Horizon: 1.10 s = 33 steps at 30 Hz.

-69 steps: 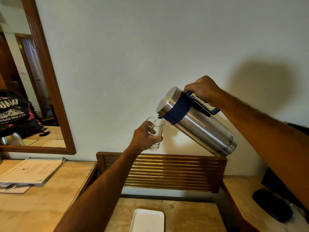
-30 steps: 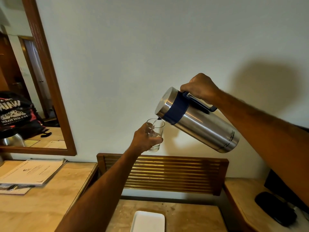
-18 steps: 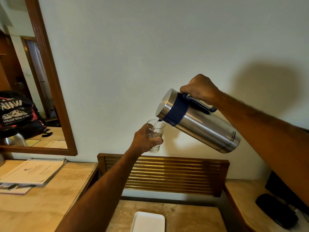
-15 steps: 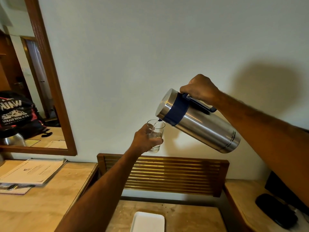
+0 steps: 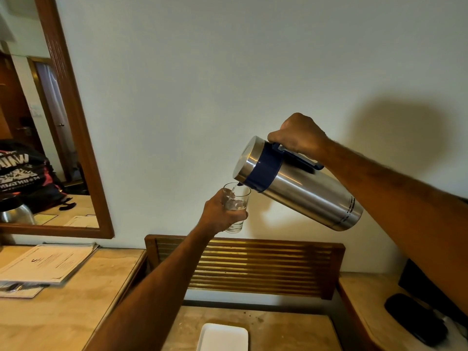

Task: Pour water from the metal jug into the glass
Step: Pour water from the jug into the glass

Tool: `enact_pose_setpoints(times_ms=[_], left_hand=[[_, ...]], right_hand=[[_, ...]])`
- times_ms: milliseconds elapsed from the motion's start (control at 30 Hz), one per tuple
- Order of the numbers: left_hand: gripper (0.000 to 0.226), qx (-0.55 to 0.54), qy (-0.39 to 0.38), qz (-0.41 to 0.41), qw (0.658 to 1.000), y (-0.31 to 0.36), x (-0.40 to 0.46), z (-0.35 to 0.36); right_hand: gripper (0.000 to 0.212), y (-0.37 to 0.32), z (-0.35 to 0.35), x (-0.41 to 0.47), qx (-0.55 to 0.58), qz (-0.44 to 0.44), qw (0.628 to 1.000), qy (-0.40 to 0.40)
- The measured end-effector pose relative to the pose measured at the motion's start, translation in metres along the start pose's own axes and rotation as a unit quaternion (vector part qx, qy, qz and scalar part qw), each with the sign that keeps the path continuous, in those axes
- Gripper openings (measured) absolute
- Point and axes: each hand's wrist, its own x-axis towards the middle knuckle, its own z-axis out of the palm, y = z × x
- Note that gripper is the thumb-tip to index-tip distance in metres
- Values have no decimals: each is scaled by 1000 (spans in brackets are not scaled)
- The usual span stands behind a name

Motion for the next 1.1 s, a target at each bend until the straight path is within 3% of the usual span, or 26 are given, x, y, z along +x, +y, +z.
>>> enact_pose_setpoints(times_ms=[1100], left_hand=[[69, -27, -3, -14, 1000, 1, -1, -5]], right_hand=[[32, 0, -5, -4, -3, -9, 1000, 19]])
